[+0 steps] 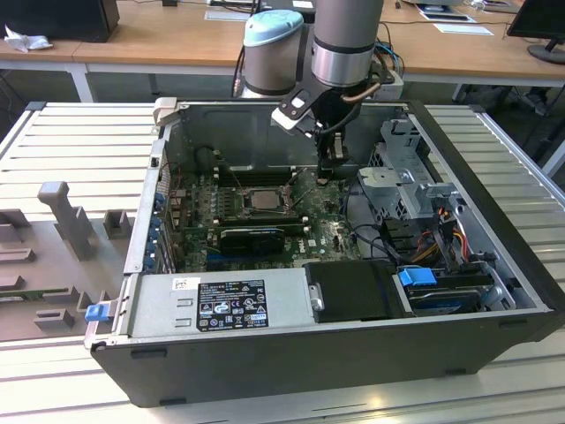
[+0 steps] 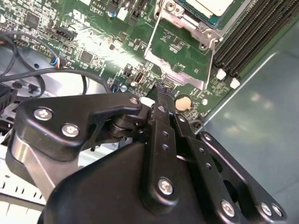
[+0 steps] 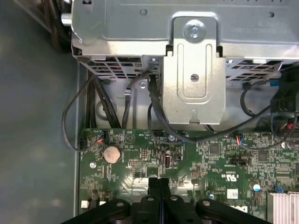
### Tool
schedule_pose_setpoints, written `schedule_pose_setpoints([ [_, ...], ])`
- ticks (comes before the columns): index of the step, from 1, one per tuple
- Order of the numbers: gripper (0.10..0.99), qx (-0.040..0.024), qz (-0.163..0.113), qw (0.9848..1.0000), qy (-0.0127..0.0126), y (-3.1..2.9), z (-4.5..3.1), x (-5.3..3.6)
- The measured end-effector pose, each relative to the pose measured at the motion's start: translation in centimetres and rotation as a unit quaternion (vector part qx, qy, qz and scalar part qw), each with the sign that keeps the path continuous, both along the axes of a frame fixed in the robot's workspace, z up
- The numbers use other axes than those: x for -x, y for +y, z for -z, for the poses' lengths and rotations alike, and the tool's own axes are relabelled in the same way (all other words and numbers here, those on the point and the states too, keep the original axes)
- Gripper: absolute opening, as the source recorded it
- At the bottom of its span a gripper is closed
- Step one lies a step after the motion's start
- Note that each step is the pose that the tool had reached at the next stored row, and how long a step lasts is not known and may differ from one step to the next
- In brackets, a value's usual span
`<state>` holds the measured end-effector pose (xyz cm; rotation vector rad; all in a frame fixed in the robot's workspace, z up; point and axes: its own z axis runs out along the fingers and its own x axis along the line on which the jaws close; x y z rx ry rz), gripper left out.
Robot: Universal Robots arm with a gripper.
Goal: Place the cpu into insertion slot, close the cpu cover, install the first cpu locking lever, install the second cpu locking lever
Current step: 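Close the cpu cover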
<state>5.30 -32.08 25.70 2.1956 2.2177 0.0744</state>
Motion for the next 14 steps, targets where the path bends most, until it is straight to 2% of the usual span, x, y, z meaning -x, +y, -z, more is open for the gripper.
schedule_pose_setpoints([
  [2,0.106,0.0001,0.0,1.0,0.0009,0.0,0.35,0.11],
  [5,0.106,0.0002,0.0,1.0,0.0022,-0.01,0.47,0.7],
  [14,0.106,-0.0003,0.0,1.0,0.0023,0.0,0.49,1.16],
])
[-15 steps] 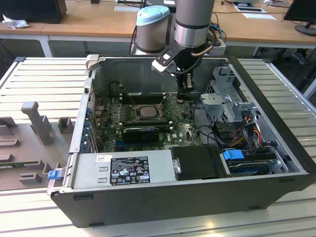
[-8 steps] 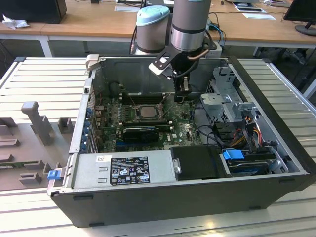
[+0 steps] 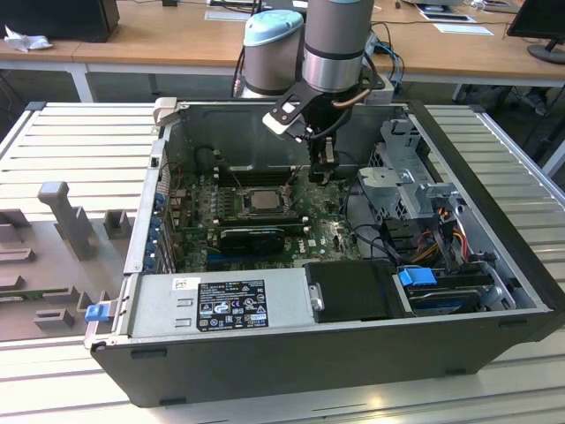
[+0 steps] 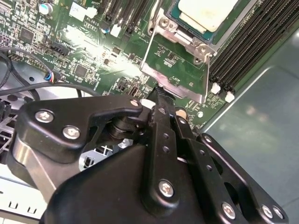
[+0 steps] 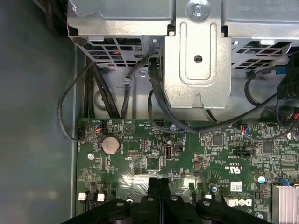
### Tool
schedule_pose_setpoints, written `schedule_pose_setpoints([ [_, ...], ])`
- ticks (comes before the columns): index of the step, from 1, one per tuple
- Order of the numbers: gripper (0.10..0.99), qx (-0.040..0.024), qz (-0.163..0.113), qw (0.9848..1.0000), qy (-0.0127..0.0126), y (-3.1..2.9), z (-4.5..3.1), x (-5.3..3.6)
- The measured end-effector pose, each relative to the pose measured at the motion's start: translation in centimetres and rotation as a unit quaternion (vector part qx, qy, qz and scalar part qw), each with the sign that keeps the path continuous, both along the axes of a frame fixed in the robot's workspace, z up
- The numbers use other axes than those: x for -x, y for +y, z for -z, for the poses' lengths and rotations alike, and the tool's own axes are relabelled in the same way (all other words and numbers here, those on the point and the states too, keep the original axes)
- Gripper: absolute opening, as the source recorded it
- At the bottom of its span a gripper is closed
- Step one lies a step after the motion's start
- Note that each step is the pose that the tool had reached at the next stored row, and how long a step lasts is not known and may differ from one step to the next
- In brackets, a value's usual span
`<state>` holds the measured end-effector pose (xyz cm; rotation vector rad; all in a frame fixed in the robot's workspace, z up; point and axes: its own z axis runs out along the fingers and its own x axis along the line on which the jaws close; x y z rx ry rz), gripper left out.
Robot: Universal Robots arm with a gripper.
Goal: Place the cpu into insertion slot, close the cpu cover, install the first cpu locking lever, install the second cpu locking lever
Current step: 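Close the cpu cover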
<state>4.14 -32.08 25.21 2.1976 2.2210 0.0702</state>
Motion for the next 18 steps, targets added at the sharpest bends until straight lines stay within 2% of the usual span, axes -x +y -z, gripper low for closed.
schedule_pose_setpoints([
  [18,0.106,0.0,0.0,1.0,0.0,0.0,0.0,0.89],
])
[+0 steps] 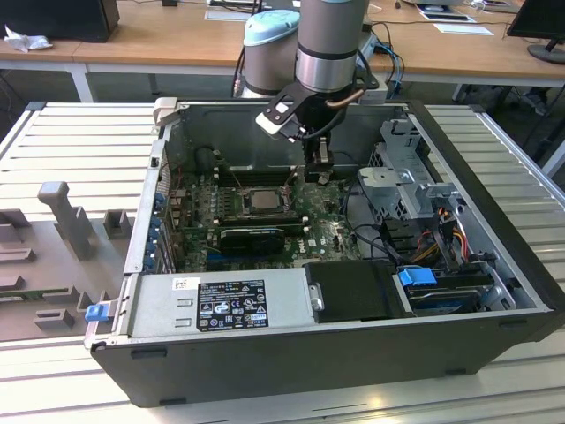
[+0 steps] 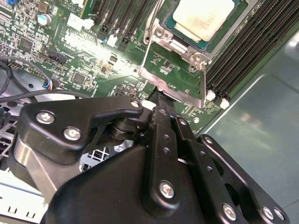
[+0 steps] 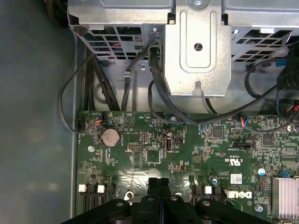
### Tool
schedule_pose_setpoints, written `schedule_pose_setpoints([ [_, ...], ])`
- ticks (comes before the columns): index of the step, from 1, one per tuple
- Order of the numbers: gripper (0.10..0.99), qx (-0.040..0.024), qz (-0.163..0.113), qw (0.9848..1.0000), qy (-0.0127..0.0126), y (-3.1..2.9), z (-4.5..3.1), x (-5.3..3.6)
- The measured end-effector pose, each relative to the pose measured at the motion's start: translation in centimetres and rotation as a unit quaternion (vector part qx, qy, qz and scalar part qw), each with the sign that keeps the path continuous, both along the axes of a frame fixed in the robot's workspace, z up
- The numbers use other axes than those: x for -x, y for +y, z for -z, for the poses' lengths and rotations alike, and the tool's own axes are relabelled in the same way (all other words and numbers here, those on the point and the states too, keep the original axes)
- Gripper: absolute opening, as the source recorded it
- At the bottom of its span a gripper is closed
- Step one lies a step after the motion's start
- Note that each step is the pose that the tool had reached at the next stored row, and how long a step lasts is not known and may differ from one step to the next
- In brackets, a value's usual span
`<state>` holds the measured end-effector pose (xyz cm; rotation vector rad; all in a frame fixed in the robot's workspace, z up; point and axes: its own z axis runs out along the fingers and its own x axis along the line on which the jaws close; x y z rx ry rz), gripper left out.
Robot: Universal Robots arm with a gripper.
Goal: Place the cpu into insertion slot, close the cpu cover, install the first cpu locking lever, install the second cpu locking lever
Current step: 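Close the cpu cover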
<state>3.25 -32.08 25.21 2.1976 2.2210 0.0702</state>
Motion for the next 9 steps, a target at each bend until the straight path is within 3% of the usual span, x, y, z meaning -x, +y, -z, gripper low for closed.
schedule_pose_setpoints([
  [9,0.106,0.0,0.0,1.0,0.0,0.0,0.0,0.41],
])
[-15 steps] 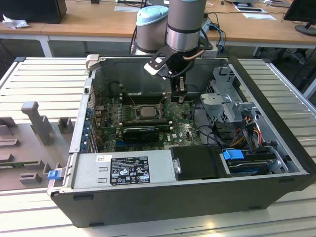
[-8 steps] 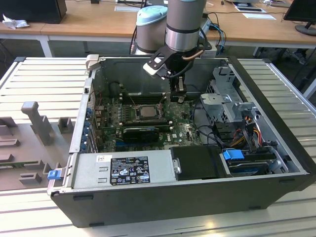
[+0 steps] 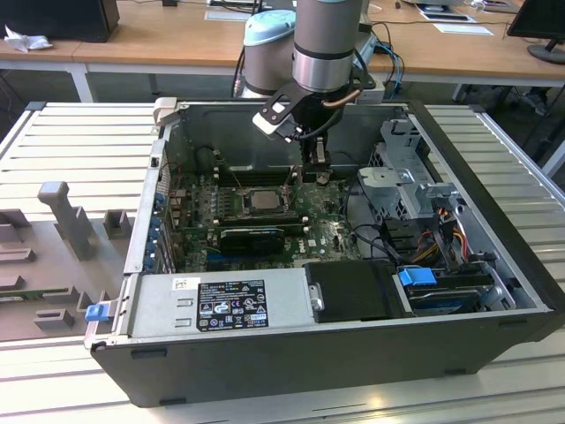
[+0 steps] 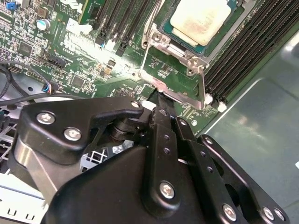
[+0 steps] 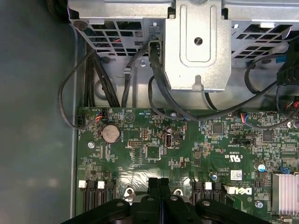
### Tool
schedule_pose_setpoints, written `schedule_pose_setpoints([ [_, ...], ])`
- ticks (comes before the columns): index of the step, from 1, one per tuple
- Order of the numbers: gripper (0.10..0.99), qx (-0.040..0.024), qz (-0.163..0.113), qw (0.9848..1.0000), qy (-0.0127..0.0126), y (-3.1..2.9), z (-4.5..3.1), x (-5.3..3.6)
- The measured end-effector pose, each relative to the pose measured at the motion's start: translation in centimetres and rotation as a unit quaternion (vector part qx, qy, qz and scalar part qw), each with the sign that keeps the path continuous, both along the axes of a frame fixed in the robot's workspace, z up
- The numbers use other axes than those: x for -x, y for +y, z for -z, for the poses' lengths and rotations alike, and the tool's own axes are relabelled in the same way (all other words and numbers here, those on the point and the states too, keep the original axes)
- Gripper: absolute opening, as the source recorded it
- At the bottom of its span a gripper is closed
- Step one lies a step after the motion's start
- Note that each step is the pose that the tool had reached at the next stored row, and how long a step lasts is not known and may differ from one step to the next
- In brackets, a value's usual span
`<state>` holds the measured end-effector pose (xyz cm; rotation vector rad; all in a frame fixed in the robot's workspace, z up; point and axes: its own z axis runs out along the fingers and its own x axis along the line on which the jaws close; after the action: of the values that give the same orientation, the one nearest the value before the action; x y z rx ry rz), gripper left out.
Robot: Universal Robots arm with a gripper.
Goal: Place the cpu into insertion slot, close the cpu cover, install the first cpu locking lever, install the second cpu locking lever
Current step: 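Close the cpu cover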
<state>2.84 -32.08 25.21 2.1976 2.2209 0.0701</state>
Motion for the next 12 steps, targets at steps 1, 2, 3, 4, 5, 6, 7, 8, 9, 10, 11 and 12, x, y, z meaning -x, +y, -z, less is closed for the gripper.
schedule_pose_setpoints([
  [1,0.106,0.0,0.0,1.0,0.0,0.0,0.0,0.01],
  [2,0.106,0.0,0.0,1.0,0.0,0.0,0.0,0.05],
  [3,0.106,0.0,0.0,1.0,0.0,0.0,0.0,0.09],
  [4,0.106,0.0,0.0,1.0,0.0,0.0,0.0,0.11],
  [5,0.106,0.0,0.0,1.0,0.0,0.0,0.0,0.13],
  [6,0.106,0.0,0.0,1.0,0.0,0.0,0.0,0.2],
  [7,0.106,0.0,0.0,1.0,0.0,0.0,0.0,0.28],
  [8,0.106,0.0,0.0,1.0,0.0,0.0,0.0,0.29],
  [9,0.106,0.0,0.0,1.0,0.0,0.0,0.0,0.31],
  [10,0.106,0.0,0.0,1.0,0.0,0.0,0.0,0.34],
  [11,0.106,0.0,0.0,1.0,0.0,0.0,0.0,0.36],
  [12,0.106,0.0,0.0,1.0,0.0,0.0,0.0,0.38],
])
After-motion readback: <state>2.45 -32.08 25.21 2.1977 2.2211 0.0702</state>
